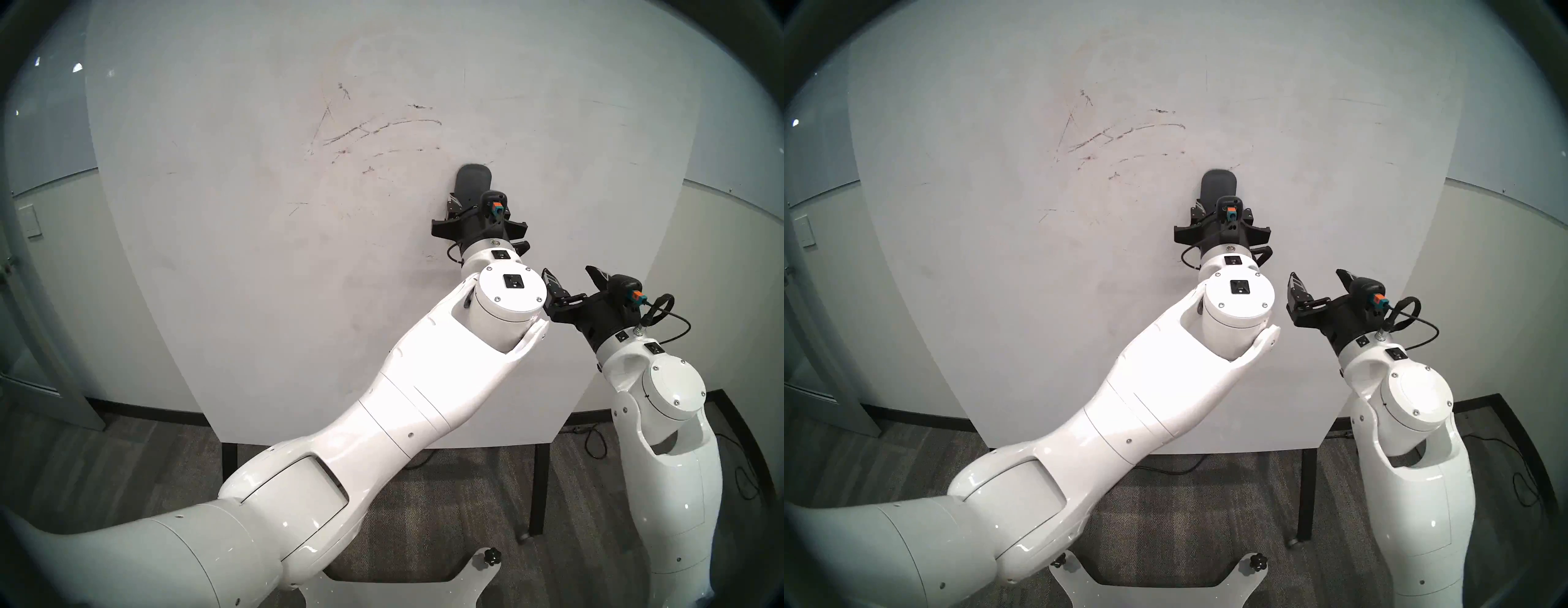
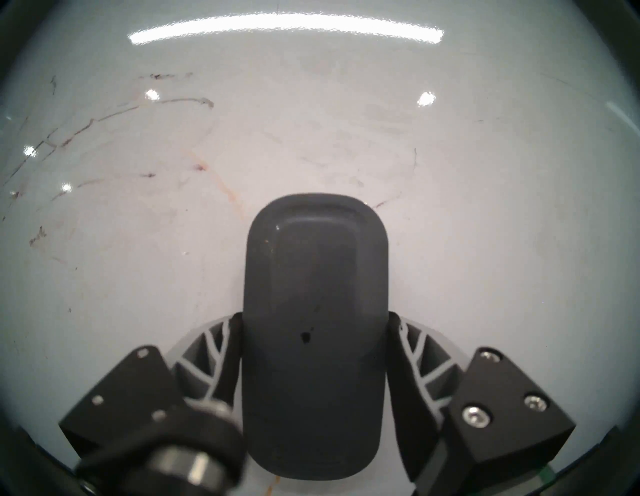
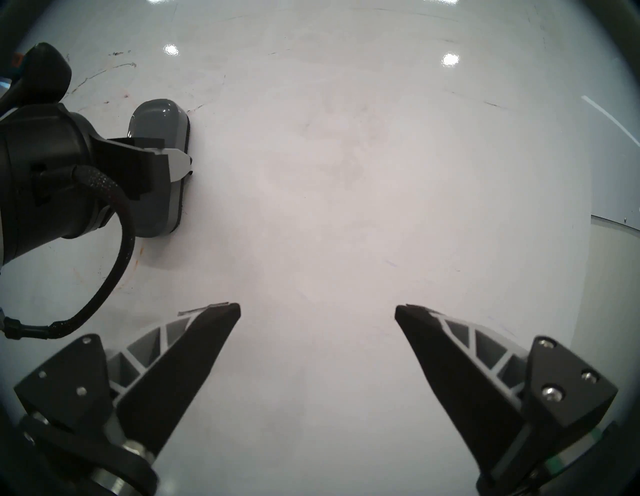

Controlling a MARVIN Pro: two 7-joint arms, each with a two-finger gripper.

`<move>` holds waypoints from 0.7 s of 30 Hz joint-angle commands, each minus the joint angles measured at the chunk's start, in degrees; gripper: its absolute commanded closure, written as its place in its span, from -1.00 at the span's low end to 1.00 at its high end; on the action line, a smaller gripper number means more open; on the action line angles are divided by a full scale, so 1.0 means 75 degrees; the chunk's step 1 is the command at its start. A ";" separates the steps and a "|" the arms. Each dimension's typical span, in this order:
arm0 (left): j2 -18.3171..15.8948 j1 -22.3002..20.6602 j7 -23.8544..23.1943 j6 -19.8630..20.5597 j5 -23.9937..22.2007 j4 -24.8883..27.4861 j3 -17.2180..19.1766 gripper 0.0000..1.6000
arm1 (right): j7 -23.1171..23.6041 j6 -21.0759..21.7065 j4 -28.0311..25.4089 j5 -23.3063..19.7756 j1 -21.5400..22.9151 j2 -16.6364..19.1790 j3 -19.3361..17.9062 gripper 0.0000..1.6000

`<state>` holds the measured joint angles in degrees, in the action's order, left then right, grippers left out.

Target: Erase all marks on the whiteboard with the eraser

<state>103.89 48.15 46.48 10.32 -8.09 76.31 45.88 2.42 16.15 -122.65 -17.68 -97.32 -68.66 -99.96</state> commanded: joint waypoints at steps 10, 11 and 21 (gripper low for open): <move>0.0341 -0.0910 -0.0079 -0.0399 0.0079 -0.0040 0.0358 1.00 | 0.0018 -0.0060 -0.0168 0.0005 0.0060 0.0008 0.0020 -1.00; 0.0359 -0.0913 -0.0069 -0.0418 0.0072 -0.0054 0.0378 1.00 | 0.0018 -0.0061 -0.0168 0.0005 0.0059 0.0008 0.0020 -1.00; 0.0610 -0.0919 -0.0049 -0.0812 0.0005 -0.0390 0.0465 1.00 | 0.0017 -0.0066 -0.0173 0.0007 0.0056 0.0007 0.0020 -1.00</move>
<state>106.72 44.47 46.12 6.40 -7.92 74.19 48.04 2.42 16.14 -122.68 -17.68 -97.34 -68.66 -99.96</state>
